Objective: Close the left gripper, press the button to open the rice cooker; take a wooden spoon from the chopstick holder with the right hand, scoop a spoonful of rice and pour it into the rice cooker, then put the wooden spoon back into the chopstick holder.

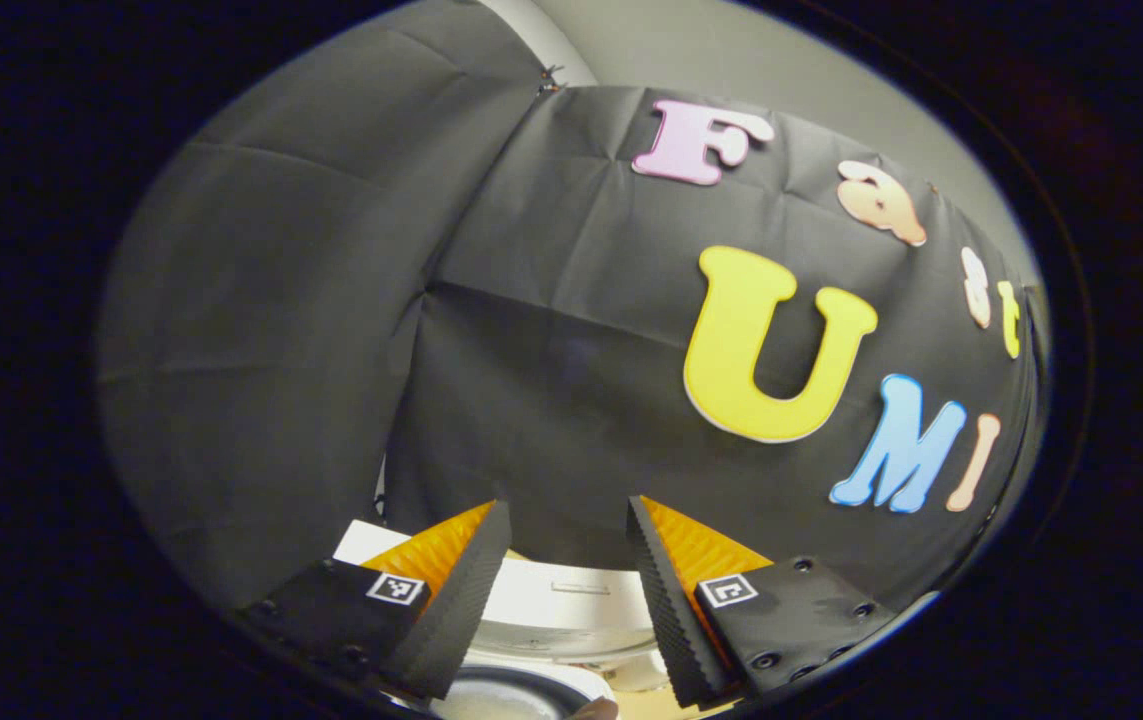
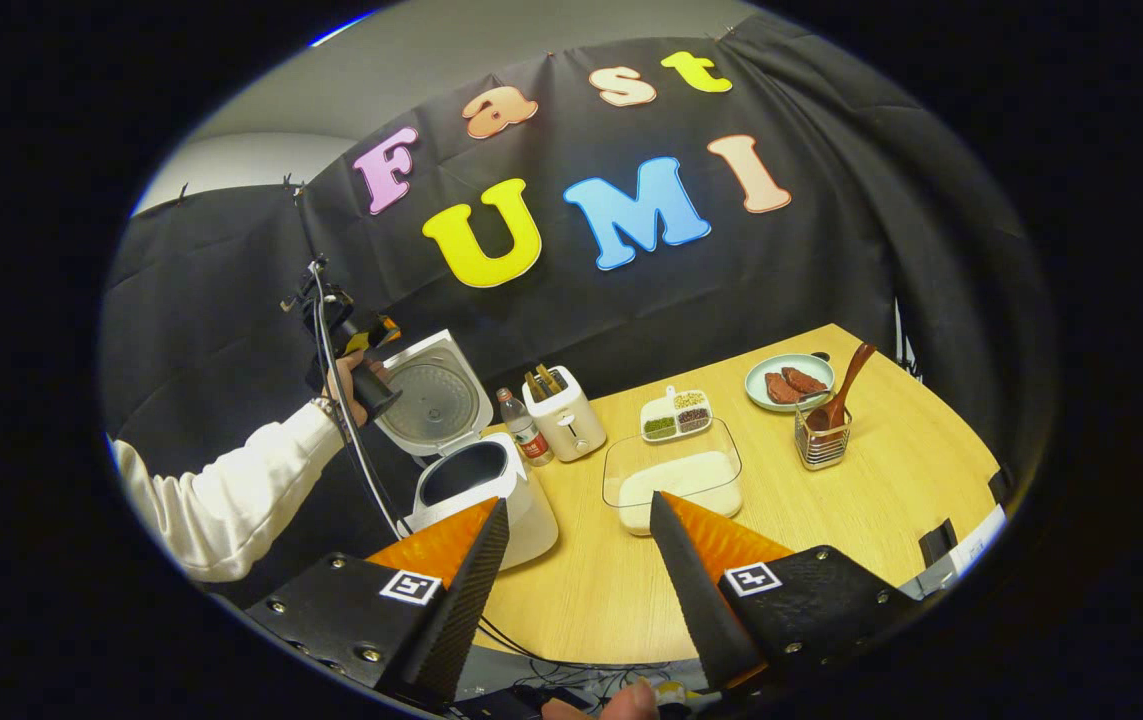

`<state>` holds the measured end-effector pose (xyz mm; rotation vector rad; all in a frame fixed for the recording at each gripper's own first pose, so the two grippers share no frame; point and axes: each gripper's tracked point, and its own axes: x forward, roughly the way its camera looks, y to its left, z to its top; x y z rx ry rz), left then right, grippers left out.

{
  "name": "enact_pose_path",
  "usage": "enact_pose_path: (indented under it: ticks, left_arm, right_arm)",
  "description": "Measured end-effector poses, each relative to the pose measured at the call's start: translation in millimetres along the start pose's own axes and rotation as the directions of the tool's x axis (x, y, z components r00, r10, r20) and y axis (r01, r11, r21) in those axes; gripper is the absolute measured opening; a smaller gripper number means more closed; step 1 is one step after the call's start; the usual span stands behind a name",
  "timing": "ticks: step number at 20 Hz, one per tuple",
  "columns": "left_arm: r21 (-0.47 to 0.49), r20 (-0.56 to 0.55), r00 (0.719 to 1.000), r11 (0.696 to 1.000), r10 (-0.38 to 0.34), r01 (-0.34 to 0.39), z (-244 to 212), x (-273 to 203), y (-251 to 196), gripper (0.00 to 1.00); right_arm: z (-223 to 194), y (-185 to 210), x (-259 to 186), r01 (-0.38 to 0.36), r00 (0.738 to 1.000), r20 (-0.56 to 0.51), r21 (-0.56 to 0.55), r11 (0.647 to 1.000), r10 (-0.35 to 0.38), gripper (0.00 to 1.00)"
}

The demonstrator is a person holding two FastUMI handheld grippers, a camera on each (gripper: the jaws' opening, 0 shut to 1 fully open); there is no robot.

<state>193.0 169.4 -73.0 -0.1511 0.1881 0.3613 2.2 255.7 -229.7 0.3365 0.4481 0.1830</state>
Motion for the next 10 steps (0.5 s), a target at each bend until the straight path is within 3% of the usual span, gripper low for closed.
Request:
enact_pose_path:
  ticks: [3,5,6,7,8,9,10]
  left_arm:
    - [0.182,-0.056,0.997,0.982,0.054,-0.043,-17.6,7.8,9.6,0.77]
    - [0.283,-0.057,0.996,0.958,0.066,-0.047,-18.7,6.4,12.9,0.82]
    - [0.267,-0.067,0.996,0.963,0.058,-0.038,-20.5,5.0,10.2,0.84]
    - [0.26,-0.062,0.996,0.965,0.06,-0.042,-20.0,5.5,11.3,0.8]
    - [0.254,-0.062,0.997,0.966,0.056,-0.039,-20.1,3.9,11.0,0.85]
    - [0.255,-0.058,0.997,0.967,0.048,-0.032,-19.7,1.3,9.7,0.8]
    - [0.253,-0.063,0.997,0.967,0.038,-0.021,-20.1,-3.2,8.7,0.92]
  right_arm:
    - [-10.4,1.4,0.8,-0.001,1.0,-0.019,0.011,1.0,0.001,0.88]
    - [-16.5,4.2,3.1,-0.01,0.999,-0.032,0.021,1.0,0.011,0.88]
    - [-17.5,6.3,4.0,-0.014,0.999,-0.034,0.027,1.0,0.015,0.88]
    - [-19.0,7.8,4.2,-0.018,0.999,-0.039,0.029,0.999,0.019,0.87]
    - [-19.1,9.1,4.5,-0.022,0.999,-0.041,0.026,0.999,0.023,0.87]
    - [-18.0,9.7,4.1,-0.024,0.999,-0.038,0.019,1.0,0.025,0.88]
    - [-18.5,9.2,2.7,-0.023,0.999,-0.035,0.014,1.0,0.023,0.88]
